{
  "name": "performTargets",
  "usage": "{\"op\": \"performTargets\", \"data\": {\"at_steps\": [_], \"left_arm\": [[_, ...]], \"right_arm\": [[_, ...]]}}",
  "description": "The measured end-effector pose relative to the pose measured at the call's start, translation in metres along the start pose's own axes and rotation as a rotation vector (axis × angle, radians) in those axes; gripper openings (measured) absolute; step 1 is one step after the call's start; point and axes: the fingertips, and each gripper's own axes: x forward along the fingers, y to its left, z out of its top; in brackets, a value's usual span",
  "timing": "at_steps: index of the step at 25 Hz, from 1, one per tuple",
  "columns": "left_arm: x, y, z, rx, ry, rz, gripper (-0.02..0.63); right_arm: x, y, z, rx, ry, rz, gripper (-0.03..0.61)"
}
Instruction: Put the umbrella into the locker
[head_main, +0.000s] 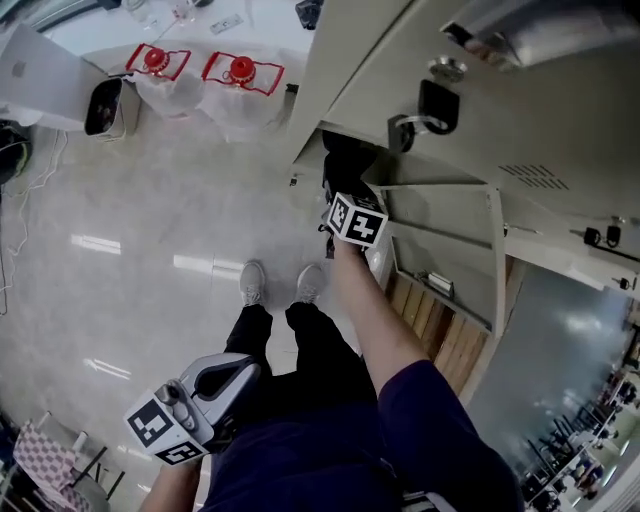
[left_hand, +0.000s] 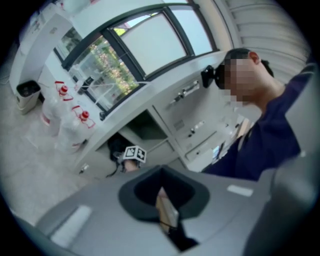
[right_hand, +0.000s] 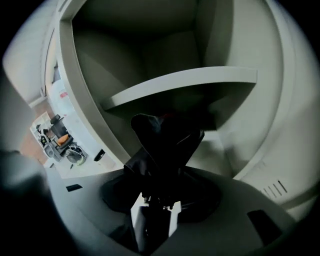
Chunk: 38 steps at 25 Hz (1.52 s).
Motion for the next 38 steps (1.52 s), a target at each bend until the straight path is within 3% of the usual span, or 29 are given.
{"op": "performTargets", "data": {"at_steps": [5,9,18,28,32,35,38], "left_arm": [[-0.009,0.018,-0.015,0.007,-0.032,0.049,0.002],[-0.001,0.035,-0.026,0.082,-0.016,0.059,0.002],[0.020,0.064,-0.039,0.152,0.012,0.018,0.002],[0.019,0.077,-0.038,0.180,0.013,0.007,0.002],[0.012,0.076,-0.038,0.181,0.014,0.009,0.002],[0.006,0.071,-0.033,0.186,0.006,0.002,0.002],[0.003,0.060,-0.028,0.202,0.009,-0.013,0.002]], "right_arm": [[0.041,-0.021,0.019,-0.139,-0.048,-0.090,0.193],[0.068,-0.033,0.038,-0.233,-0.087,-0.144,0.192],[0.101,-0.041,0.059,-0.282,-0.151,-0.185,0.192],[0.122,-0.046,0.059,-0.384,-0.127,-0.228,0.196],[0.126,-0.045,0.050,-0.380,-0.080,-0.186,0.201],[0.121,-0.036,0.045,-0.373,-0.044,-0.122,0.280],[0.108,-0.032,0.039,-0.379,-0.032,-0.095,0.302]]}}
